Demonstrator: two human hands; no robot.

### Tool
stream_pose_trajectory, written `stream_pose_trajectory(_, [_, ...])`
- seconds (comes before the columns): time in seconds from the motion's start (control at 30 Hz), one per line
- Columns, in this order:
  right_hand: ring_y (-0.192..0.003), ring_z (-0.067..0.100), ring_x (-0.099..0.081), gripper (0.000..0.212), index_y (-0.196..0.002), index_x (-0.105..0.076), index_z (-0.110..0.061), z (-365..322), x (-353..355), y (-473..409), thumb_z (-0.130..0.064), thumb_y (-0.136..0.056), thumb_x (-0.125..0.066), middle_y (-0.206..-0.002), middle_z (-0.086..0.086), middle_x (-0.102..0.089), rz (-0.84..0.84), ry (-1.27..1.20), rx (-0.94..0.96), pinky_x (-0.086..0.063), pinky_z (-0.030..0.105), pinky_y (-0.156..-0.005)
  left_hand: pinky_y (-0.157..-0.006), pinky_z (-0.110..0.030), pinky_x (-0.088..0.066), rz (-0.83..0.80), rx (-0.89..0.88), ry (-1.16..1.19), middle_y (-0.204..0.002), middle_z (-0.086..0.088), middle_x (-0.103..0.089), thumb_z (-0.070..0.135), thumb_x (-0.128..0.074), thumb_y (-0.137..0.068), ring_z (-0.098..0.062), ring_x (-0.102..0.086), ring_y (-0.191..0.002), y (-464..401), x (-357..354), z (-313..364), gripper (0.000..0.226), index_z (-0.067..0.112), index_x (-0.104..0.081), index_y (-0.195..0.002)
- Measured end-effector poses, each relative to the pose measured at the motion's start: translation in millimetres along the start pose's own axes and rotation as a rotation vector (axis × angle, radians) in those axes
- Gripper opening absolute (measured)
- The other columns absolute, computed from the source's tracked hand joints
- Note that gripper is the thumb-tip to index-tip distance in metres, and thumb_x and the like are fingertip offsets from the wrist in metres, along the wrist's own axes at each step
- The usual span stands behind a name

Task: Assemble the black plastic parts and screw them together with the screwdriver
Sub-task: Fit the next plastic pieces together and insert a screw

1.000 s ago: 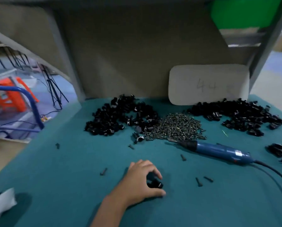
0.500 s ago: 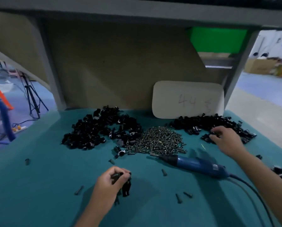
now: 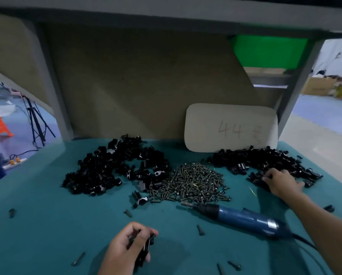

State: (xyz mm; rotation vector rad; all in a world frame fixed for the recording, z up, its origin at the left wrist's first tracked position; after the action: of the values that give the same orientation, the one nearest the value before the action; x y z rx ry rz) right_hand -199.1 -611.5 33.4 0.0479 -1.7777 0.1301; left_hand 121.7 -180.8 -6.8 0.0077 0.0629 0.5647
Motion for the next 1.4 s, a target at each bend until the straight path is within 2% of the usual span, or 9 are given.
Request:
stream_pose_trajectory(0.1, [-0.081,0.022,-0.052,0.010,-0.103,-0.062,-0.027,-1.1,18.4,-0.9,-0.020,-0.102,-0.054,-0.087,-0.001,-0.057,0.118,-0.102,0.017,-0.040,0.050,-0.097,-0.064,-0.037,-0.037,0.055,0.008,0.073,-0.077,-0.010,-0.071,0.054,-0.067,-0.081,-0.021,-0.052,-0.057,-3.3,8.5,-1.8,0.028,0.026,-0.073,-0.078])
stream_pose_trajectory(0.2, [-0.080,0.029,-0.060,0.017,-0.112,-0.062,-0.019,-9.6,27.3,1.3,-0.010,-0.101,-0.051,-0.103,0.013,-0.067,0.114,-0.171,0.098,-0.055,0.042,-0.075,-0.063,-0.037,-0.030,0.071,0.011,0.067,-0.059,-0.001,-0.050,0.044,-0.062,-0.081,-0.017,-0.044,-0.058,-3.5,11.4,-2.2,0.022,0.026,-0.074,-0.085])
stream_pose_trajectory(0.47, [-0.085,0.022,-0.062,0.014,-0.111,-0.058,-0.026,-28.4,-6.8,24.3,-0.036,-0.102,-0.057,-0.097,0.004,-0.065,-0.146,0.007,0.191,-0.057,0.042,-0.081,-0.068,-0.030,-0.040,0.068,-0.021,-0.023,-0.065,0.004,-0.052,0.046,-0.067,-0.078,-0.010,-0.051,-0.061,6.5,7.6,3.3,0.032,0.022,-0.070,-0.099])
stream_pose_trajectory(0.6, [-0.104,0.019,-0.063,0.034,-0.133,-0.057,-0.020,-24.2,-5.3,31.2,-0.010,-0.101,-0.051,-0.125,0.002,-0.062,-0.123,-0.112,0.140,-0.056,0.026,-0.079,-0.078,-0.026,-0.048,0.055,-0.009,-0.037,-0.083,0.006,-0.065,0.035,-0.069,-0.087,-0.009,-0.059,-0.069,5.3,5.7,0.9,0.020,0.034,-0.071,-0.107])
stream_pose_trajectory(0.7, [-0.096,0.016,-0.062,0.034,-0.135,-0.058,-0.018,-26.3,22.9,41.6,-0.009,-0.104,-0.049,-0.135,0.002,-0.061,-0.057,-0.502,0.077,-0.043,0.009,-0.054,-0.082,-0.028,-0.048,0.033,-0.013,-0.035,-0.085,0.001,-0.067,0.044,-0.069,-0.080,-0.011,-0.065,-0.074,2.4,5.6,-0.8,0.032,0.046,-0.069,-0.113])
stream_pose_trajectory(0.77, [-0.089,0.019,-0.065,0.028,-0.130,-0.061,-0.014,-34.8,43.8,61.1,-0.011,-0.101,-0.059,-0.124,0.008,-0.069,-0.050,-0.932,0.033,-0.051,0.020,-0.066,-0.084,-0.035,-0.049,0.037,-0.023,-0.046,-0.085,-0.005,-0.072,0.047,-0.069,-0.077,-0.013,-0.070,-0.081,-0.2,6.4,-2.5,0.046,0.042,-0.063,-0.122])
stream_pose_trajectory(0.87, [-0.078,0.013,-0.071,0.030,-0.124,-0.064,-0.011,-83.5,65.0,118.2,-0.008,-0.094,-0.063,-0.108,0.008,-0.076,-0.280,-1.504,0.084,-0.057,0.028,-0.072,-0.075,-0.038,-0.050,0.088,-0.014,-0.011,-0.095,-0.001,-0.075,0.040,-0.072,-0.076,-0.022,-0.074,-0.086,-1.8,9.1,-5.1,0.052,0.023,-0.058,-0.123])
stream_pose_trajectory(1.03, [-0.070,0.010,-0.072,0.036,-0.113,-0.070,-0.010,-161.5,58.5,225.0,-0.011,-0.078,-0.063,-0.102,0.008,-0.078,-0.610,-1.813,0.131,-0.058,0.022,-0.063,-0.064,-0.027,-0.045,0.075,-0.031,0.107,-0.100,-0.003,-0.075,0.007,-0.052,-0.102,-0.012,-0.060,-0.063,8.6,5.2,1.1,0.025,0.020,-0.073,-0.106])
stream_pose_trajectory(1.4, [-0.089,0.015,-0.071,0.021,-0.092,-0.073,-0.020,-224.2,-5.1,311.1,0.001,-0.091,-0.070,-0.101,0.005,-0.076,-0.466,-1.582,0.378,-0.057,0.026,-0.073,-0.062,-0.018,-0.046,0.020,-0.262,-0.017,-0.072,0.010,-0.063,0.052,-0.074,-0.072,-0.003,-0.055,-0.066,20.0,-24.2,31.0,0.029,0.034,-0.072,-0.095])
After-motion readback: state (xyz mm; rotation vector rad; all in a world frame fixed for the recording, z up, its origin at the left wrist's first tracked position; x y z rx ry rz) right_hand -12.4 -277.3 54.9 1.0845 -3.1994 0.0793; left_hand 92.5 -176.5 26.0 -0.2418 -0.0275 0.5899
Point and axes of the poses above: each hand's wrist, its own y-axis away from the middle knuckle, its own x-axis out of the back of the hand, z = x × y, the point moved 9 cm from there along -y, towards the middle knuckle
